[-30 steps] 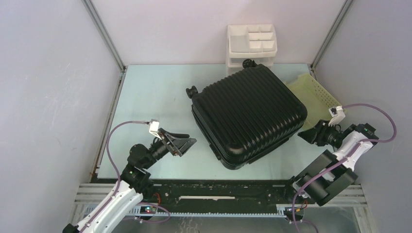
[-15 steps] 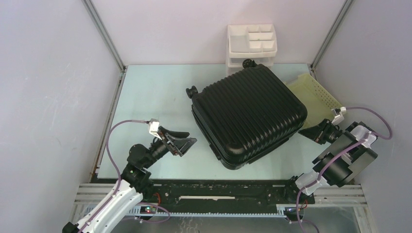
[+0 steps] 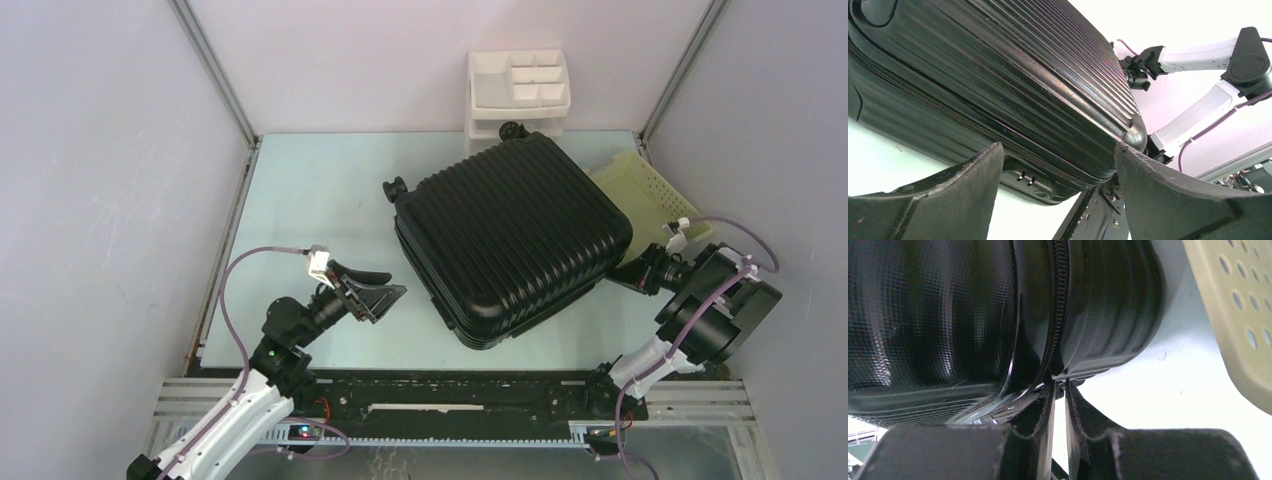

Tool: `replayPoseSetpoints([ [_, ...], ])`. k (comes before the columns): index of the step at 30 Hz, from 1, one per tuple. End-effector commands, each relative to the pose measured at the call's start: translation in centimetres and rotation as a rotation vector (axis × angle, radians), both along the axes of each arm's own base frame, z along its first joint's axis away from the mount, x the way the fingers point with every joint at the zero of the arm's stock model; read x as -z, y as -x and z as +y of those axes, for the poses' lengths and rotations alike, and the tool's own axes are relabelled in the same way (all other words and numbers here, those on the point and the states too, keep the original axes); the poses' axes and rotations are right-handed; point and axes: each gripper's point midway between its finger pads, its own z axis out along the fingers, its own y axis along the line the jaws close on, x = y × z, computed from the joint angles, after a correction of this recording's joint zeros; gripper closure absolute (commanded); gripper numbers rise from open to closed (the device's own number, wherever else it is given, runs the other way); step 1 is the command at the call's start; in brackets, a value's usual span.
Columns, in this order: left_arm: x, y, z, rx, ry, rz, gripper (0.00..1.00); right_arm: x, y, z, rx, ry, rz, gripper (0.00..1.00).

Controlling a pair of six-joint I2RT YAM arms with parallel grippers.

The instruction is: Open, take out, and arrange the luggage

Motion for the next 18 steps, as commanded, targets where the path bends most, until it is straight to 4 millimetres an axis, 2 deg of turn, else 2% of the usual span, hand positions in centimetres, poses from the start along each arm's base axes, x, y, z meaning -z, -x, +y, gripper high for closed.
replayPoseSetpoints([
  [1, -2.4, 0.2, -0.2, 0.0, 0.024, -0.058, 0.14, -3.5, -1.6, 0.8, -0.024, -0.074, -0.11, 0.8],
  [4, -2.7, 0.5, -0.5, 0.015, 0.025, -0.058, 0.14, -6.1, -1.1, 1.6, -0.04, -0.15, -0.18, 0.8],
  [9, -2.9, 0.7, -1.2, 0.036, 0.008, -0.053, 0.14, -8.3, -0.6, 1.5, -0.035, -0.178, -0.253, 0.8],
  [13, -2.7, 0.9, -2.2, 0.063, -0.017, -0.045, 0.14, -8.7, -0.8, 1.8, -0.041, -0.185, -0.269, 0.79],
  [18, -2.3, 1.5, -3.5, 0.098, -0.052, -0.042, 0.14, -9.6, -1.4, 3.1, -0.081, -0.194, -0.295, 0.77],
])
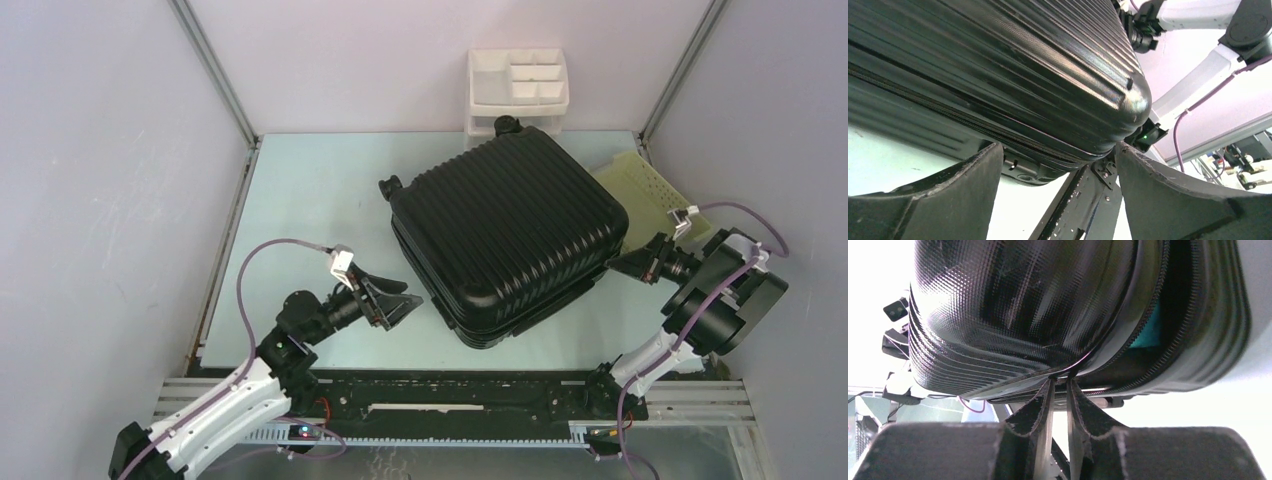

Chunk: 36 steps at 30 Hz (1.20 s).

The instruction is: Open, take out, and arrange the luggage

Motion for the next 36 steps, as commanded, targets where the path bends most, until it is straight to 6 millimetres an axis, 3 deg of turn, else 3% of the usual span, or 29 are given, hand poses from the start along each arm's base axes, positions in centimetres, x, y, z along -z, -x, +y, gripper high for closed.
replayPoseSetpoints([
  [1, -3.3, 0.2, -1.0, 0.01, 0.009, -0.1, 0.14, -4.3, -1.8, 1.6, 0.024, -0.106, -0.098, 0.77],
  [8, -0.6, 1.3, -2.2, 0.011, -0.089, -0.109, 0.09, -5.5, -2.4, 1.8, 0.025, -0.109, -0.144, 0.75],
  [13, -1.1, 1.4, -3.0, 0.01, 0.047, -0.035, 0.05, -6.3, -2.9, 1.7, 0.032, -0.112, -0.172, 0.75],
  [19, -0.8, 0.6, -3.7, -0.026, 0.206, 0.174, 0.0, -6.9, -3.5, 1.8, 0.025, -0.125, -0.183, 0.75],
  [23, 0.5, 0.0, -4.1, -0.054, 0.25, 0.313, 0.0, -7.3, -3.8, 1.9, 0.023, -0.132, -0.195, 0.75],
  [36, -1.7, 0.2, -6.3, 0.009, 0.497, 0.393, 0.04, -8.2, -4.0, 2.4, 0.013, -0.14, -0.217, 0.75],
])
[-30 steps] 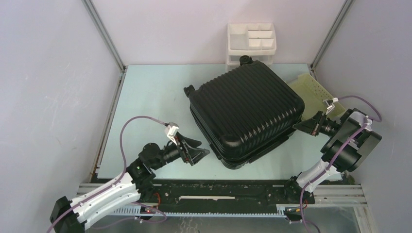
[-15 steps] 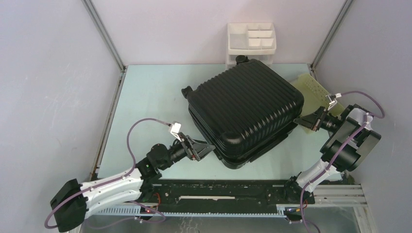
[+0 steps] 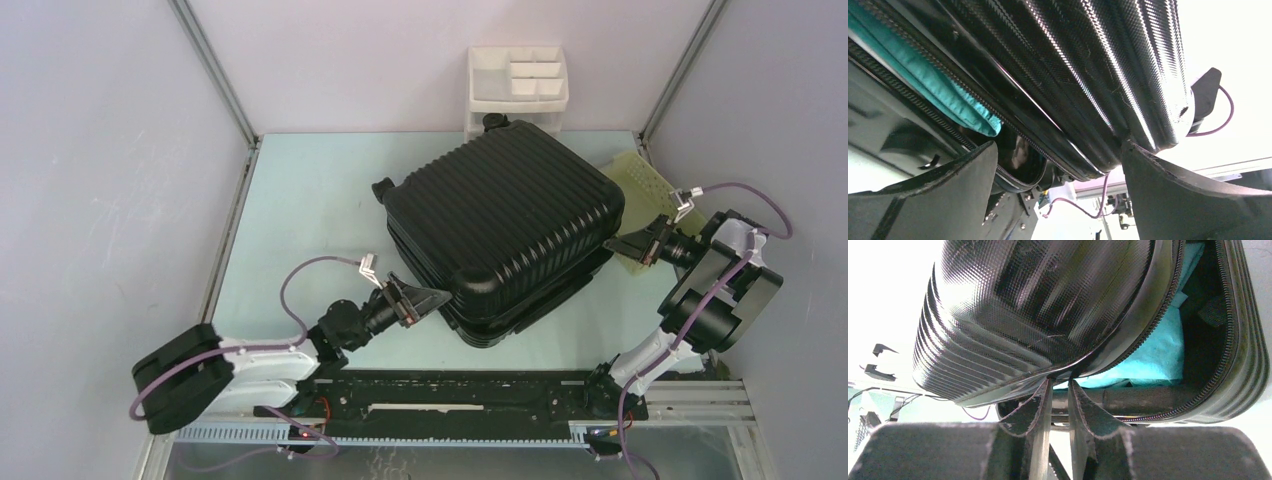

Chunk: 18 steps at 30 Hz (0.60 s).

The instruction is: Open, take out, and arrange the luggage

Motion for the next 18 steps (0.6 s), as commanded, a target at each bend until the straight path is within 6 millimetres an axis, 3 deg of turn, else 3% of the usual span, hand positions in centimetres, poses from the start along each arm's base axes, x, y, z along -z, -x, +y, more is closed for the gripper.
replayPoseSetpoints([
  [1, -3.9, -0.1, -0.2, -0.025, 0.221, -0.016, 0.05, -4.3, -1.4, 1.1, 0.041, -0.105, -0.105, 0.75],
  [9, -6.6, -0.1, -1.9, -0.048, 0.352, -0.015, 0.14, -4.3, -1.2, 1.2, 0.033, -0.091, -0.105, 0.75],
  [15, -9.2, -0.6, 0.1, -0.126, 0.41, -0.082, 0.22, -4.1, -0.6, 1.1, 0.026, -0.033, -0.127, 0.69],
  [18, -10.4, -0.6, 0.6, -0.142, 0.44, -0.104, 0.22, -3.9, -0.1, 0.6, 0.036, 0.011, -0.138, 0.61],
])
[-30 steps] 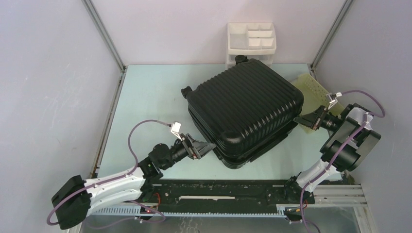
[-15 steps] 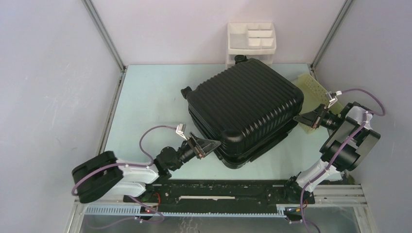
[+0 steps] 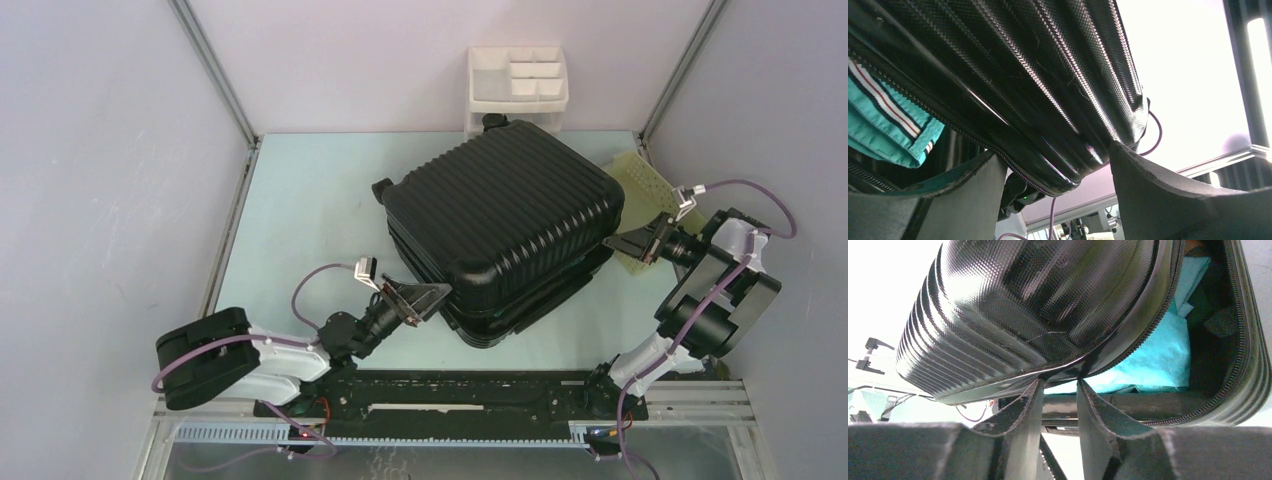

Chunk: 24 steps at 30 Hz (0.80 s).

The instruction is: Open, take out, and arrange the luggage

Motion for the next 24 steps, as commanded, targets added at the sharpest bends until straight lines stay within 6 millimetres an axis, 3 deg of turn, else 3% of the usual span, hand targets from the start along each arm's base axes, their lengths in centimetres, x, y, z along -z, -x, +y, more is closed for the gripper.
replayPoseSetpoints([
  [1, -6.3, -1.0, 1.8, -0.105, 0.173, -0.102, 0.23, -2.9, 0.0, 0.1, 0.036, 0.024, -0.113, 0.59],
  [5, -8.1, -1.0, 1.4, -0.09, 0.212, -0.12, 0.25, -2.5, 1.2, -1.0, 0.052, 0.137, -0.143, 0.51],
  [8, -9.1, -1.1, 1.4, -0.096, 0.231, -0.134, 0.25, -1.9, 2.4, -1.5, 0.044, 0.25, -0.171, 0.51],
  [17, -10.6, -1.2, 2.1, -0.115, 0.257, -0.17, 0.26, -0.6, 4.5, 1.1, -0.081, 0.392, -0.249, 0.68],
  [20, -11.3, -1.0, 2.4, -0.117, 0.265, -0.196, 0.26, -0.6, 3.9, 2.4, -0.101, 0.363, -0.315, 0.74],
  [24, -12.1, -0.7, 2.6, -0.116, 0.269, -0.228, 0.26, -1.9, 2.1, 3.4, -0.057, 0.264, -0.438, 0.91],
])
